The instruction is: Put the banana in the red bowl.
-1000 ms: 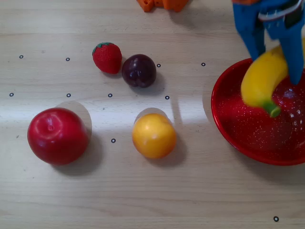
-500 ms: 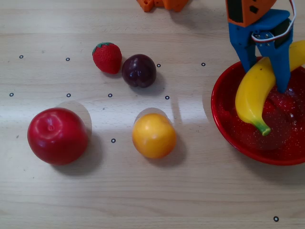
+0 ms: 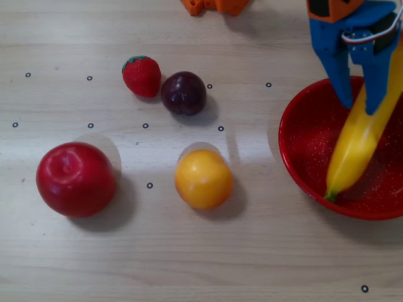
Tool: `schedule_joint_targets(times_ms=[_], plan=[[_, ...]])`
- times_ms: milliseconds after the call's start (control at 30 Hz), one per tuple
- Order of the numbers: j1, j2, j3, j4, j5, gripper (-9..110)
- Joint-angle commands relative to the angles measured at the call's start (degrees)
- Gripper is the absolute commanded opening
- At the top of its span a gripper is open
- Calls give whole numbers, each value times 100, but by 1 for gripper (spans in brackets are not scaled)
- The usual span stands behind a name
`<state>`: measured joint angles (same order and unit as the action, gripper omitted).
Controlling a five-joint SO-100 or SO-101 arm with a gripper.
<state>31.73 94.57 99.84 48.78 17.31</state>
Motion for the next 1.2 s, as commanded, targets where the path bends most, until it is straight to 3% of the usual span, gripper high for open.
schedule_joint_targets(times_ms=[0,300,567,1167], plan=[[-272,642,-694,123,-105,0],[-791,1028,-1600,1248,-387,0],[-1635,1696,-1433,1477,-598,0],[-3322,4992,2531,123,-659,0]])
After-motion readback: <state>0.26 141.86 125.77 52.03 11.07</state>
